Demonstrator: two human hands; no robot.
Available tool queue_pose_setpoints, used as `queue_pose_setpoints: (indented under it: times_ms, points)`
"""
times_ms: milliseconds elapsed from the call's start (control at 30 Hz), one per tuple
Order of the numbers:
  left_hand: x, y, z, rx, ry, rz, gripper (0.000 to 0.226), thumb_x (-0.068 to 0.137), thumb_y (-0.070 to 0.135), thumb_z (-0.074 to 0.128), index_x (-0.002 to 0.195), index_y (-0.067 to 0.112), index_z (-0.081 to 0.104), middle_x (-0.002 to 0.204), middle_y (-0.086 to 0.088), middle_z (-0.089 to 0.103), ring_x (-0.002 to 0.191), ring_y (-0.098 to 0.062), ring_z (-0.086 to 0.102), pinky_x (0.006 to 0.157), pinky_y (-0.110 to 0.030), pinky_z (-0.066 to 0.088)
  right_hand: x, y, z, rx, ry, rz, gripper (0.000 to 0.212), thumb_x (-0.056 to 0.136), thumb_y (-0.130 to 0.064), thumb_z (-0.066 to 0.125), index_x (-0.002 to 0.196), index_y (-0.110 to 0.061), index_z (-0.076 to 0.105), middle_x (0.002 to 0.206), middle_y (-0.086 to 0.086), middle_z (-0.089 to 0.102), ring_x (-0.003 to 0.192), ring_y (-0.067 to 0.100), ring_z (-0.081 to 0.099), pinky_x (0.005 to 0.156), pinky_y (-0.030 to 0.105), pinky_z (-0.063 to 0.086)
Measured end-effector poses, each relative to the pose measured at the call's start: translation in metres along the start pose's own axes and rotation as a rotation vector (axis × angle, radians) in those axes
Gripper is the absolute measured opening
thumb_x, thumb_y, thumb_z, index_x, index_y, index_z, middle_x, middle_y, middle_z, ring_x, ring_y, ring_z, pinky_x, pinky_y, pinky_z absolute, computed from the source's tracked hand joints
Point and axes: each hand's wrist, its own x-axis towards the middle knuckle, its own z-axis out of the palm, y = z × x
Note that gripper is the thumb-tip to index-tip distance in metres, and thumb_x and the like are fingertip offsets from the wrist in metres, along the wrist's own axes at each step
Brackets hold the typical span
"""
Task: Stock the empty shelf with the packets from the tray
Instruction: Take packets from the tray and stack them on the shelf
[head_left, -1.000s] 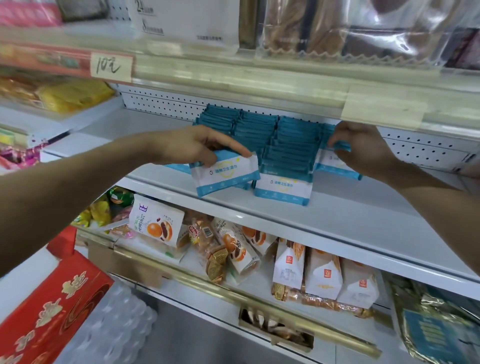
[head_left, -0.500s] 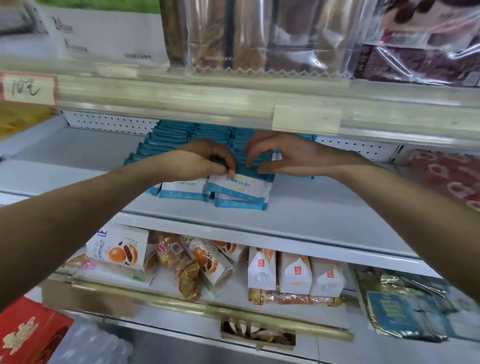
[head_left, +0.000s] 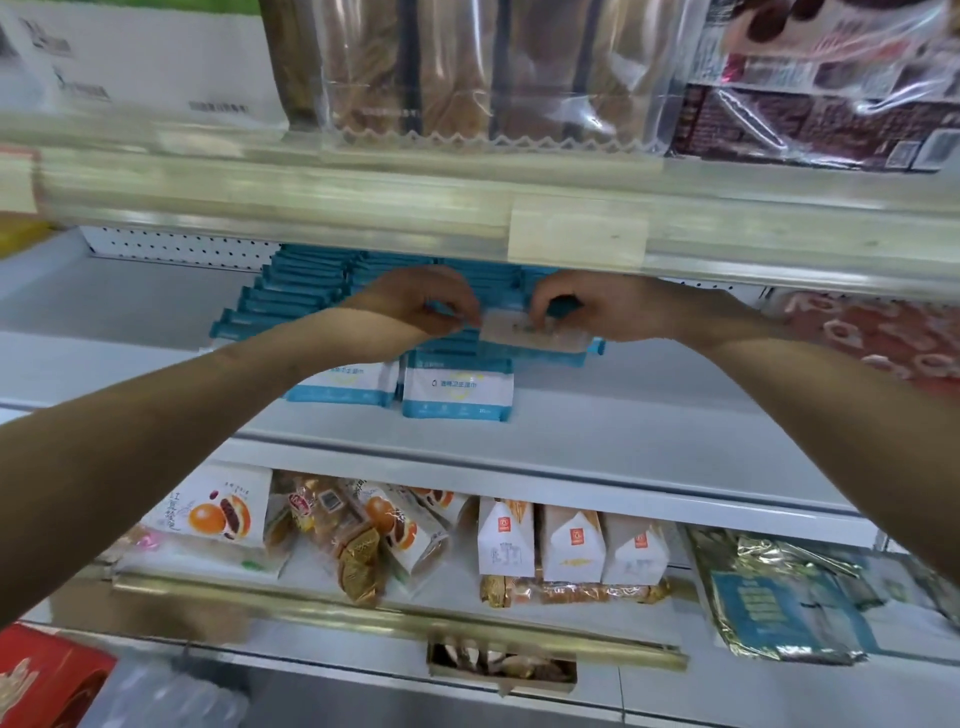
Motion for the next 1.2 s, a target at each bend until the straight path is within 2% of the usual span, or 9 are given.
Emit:
queue_pose_setpoints:
  times_ms: [167, 300, 433, 567, 733, 900, 1067, 1133, 1200]
  points:
    - [-0.033, -0.034, -0.019, 0.109, 0.022, -0.103, 0.019, 0.095, 0.011, 0.069, 0.109, 0.021, 0.077, 0.118, 0.005, 0.065, 0.112, -0.009, 0.059, 0.104, -0.03, 0.046, -0.011, 0.057, 0.007, -0.148, 0.042, 0.246, 0.032, 0.092, -0.002, 0.058, 0.093, -0.033, 0.066, 0.105, -0.007, 0.065, 0.095, 0.024, 0.059, 0.09, 0.043, 0.049]
    - [-0.071, -0.062, -0.029, 0.063, 0.1, -0.182, 0.019, 0.095, 0.013, 0.07, 0.104, 0.028, 0.076, 0.12, 0.009, 0.064, 0.111, 0.006, 0.056, 0.095, -0.007, 0.042, 0.001, 0.063, 0.023, -0.093, 0.02, 0.29, 0.038, 0.092, 0.002, 0.055, 0.091, -0.035, 0.064, 0.092, -0.019, 0.06, 0.078, 0.002, 0.057, 0.07, 0.028, 0.044]
    - [-0.111, -0.084, -0.045, 0.041, 0.104, -0.3, 0.026, 0.098, 0.017, 0.066, 0.099, 0.043, 0.07, 0.116, 0.027, 0.059, 0.104, 0.021, 0.053, 0.084, -0.007, 0.043, 0.017, 0.065, 0.036, -0.153, 0.025, 0.245, 0.033, 0.093, 0.004, 0.055, 0.096, -0.028, 0.064, 0.098, -0.009, 0.062, 0.08, 0.017, 0.055, 0.07, 0.034, 0.042]
    - [-0.152, -0.104, -0.059, 0.05, 0.144, -0.372, 0.022, 0.097, 0.012, 0.066, 0.101, 0.031, 0.076, 0.118, 0.017, 0.064, 0.109, 0.001, 0.061, 0.089, -0.021, 0.048, 0.018, 0.07, 0.044, -0.263, 0.121, 0.165, 0.025, 0.09, 0.003, 0.061, 0.098, -0.019, 0.068, 0.107, 0.004, 0.056, 0.088, 0.027, 0.058, 0.075, 0.039, 0.051]
    - [-0.205, -0.133, -0.078, 0.027, 0.258, -0.456, 0.027, 0.094, 0.006, 0.069, 0.097, 0.032, 0.077, 0.117, 0.011, 0.066, 0.108, -0.013, 0.063, 0.094, -0.034, 0.048, 0.021, 0.074, 0.049, -0.353, 0.153, 0.156, 0.028, 0.084, -0.008, 0.06, 0.097, -0.032, 0.065, 0.107, -0.002, 0.057, 0.093, 0.03, 0.062, 0.076, 0.045, 0.057]
    - [-0.259, -0.164, -0.1, -0.024, 0.37, -0.608, 0.025, 0.096, 0.01, 0.068, 0.099, 0.033, 0.076, 0.109, 0.006, 0.072, 0.095, -0.018, 0.07, 0.092, -0.047, 0.055, 0.043, 0.041, 0.044, -0.286, 0.178, 0.235, 0.043, 0.08, 0.01, 0.052, 0.103, -0.023, 0.068, 0.126, 0.009, 0.061, 0.108, 0.036, 0.06, 0.091, 0.043, 0.053]
    - [-0.323, -0.182, -0.124, -0.003, 0.453, -0.738, 0.027, 0.097, 0.007, 0.063, 0.099, 0.031, 0.076, 0.103, 0.001, 0.073, 0.09, -0.023, 0.072, 0.088, -0.047, 0.057, 0.124, -0.031, 0.051, -0.094, 0.092, 0.165, 0.04, 0.093, 0.009, 0.043, 0.109, -0.023, 0.059, 0.104, 0.032, 0.062, 0.069, 0.035, 0.057, 0.06, 0.038, 0.044]
    - [-0.357, -0.184, -0.133, 0.065, 0.448, -0.783, 0.028, 0.098, 0.008, 0.063, 0.1, 0.032, 0.075, 0.102, 0.0, 0.072, 0.087, -0.015, 0.07, 0.078, -0.036, 0.055, 0.166, -0.08, 0.058, -0.027, 0.093, 0.092, 0.048, 0.091, 0.007, 0.043, 0.104, -0.037, 0.057, 0.096, 0.024, 0.063, 0.064, 0.036, 0.056, 0.056, 0.04, 0.046]
    - [-0.399, -0.182, -0.143, 0.181, 0.398, -0.8, 0.03, 0.096, 0.006, 0.064, 0.101, 0.033, 0.072, 0.104, 0.002, 0.07, 0.084, -0.009, 0.067, 0.073, -0.028, 0.05, 0.206, -0.141, 0.073, -0.016, 0.165, -0.124, 0.054, 0.078, 0.011, 0.043, 0.095, -0.037, 0.06, 0.096, 0.002, 0.058, 0.082, 0.031, 0.058, 0.067, 0.042, 0.049]
